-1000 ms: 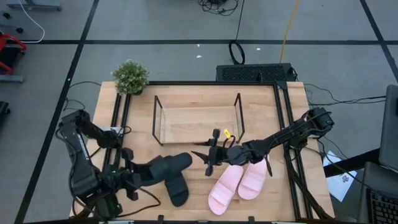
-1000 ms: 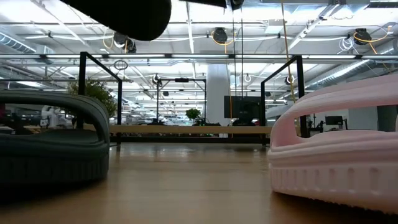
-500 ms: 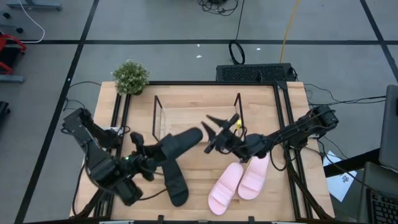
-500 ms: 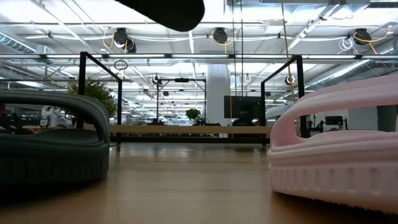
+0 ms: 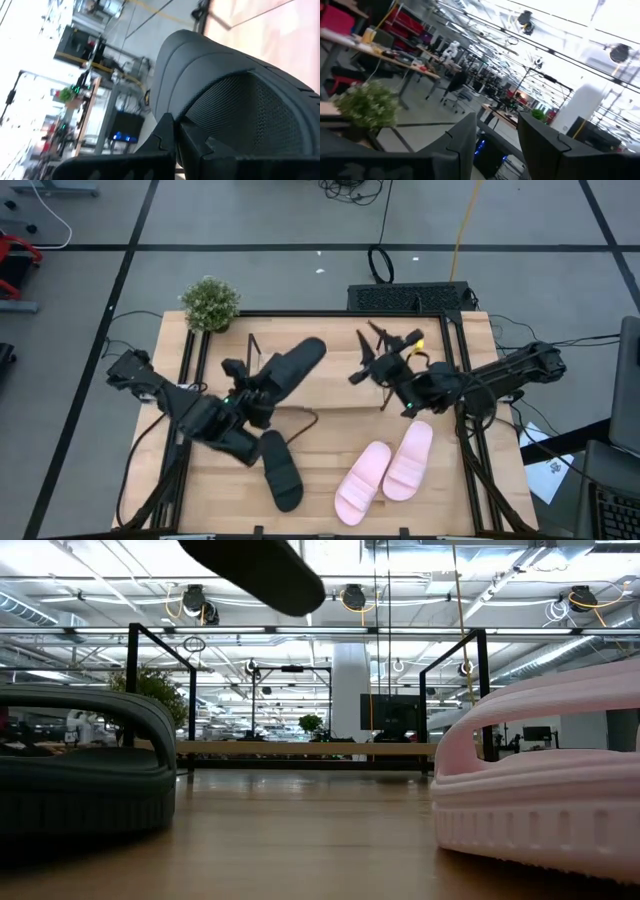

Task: Pick and place slides into the shelf
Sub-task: Put the left black pair of slide on the shelf

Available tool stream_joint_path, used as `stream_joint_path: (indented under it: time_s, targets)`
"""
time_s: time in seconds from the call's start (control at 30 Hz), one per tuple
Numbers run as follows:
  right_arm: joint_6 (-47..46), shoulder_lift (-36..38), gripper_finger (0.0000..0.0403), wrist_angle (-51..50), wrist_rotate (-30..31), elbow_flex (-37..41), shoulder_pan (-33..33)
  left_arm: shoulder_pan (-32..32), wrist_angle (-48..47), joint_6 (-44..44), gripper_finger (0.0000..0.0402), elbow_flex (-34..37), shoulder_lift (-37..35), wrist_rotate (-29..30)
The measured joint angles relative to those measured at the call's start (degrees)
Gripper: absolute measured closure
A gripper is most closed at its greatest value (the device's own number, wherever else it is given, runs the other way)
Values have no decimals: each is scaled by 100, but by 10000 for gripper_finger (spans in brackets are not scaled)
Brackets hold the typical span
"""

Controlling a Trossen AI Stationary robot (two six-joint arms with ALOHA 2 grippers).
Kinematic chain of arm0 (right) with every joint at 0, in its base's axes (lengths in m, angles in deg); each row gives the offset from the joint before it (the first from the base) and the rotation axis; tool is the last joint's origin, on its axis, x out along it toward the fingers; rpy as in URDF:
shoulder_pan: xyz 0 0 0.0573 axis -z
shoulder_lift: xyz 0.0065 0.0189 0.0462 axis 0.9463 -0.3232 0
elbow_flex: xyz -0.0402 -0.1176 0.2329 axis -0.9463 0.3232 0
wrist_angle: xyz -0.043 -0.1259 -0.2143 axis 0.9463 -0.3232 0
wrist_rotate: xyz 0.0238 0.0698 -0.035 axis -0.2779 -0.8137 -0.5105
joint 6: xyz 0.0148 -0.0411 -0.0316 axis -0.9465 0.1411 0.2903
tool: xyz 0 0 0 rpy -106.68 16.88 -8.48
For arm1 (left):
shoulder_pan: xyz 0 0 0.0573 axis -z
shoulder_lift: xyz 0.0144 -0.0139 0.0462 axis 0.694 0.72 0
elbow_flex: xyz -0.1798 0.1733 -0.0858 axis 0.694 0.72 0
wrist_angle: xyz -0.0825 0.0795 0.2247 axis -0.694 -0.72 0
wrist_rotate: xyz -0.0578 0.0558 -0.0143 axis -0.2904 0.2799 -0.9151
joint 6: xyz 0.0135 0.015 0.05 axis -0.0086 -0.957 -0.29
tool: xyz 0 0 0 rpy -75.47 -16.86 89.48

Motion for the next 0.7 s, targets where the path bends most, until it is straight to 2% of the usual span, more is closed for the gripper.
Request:
stream_joint_path:
  time_s: [0.23,0.4,0.7]
  targets:
    - [-364,223,268,-412,0,0,191,-772,6,141,401,-2,88,57]
    - [-847,222,268,-1079,-24,0,390,-1258,12,127,401,-4,216,35]
    - [-2123,218,268,-2725,-92,2,729,-1484,26,408,401,-4,364,-8]
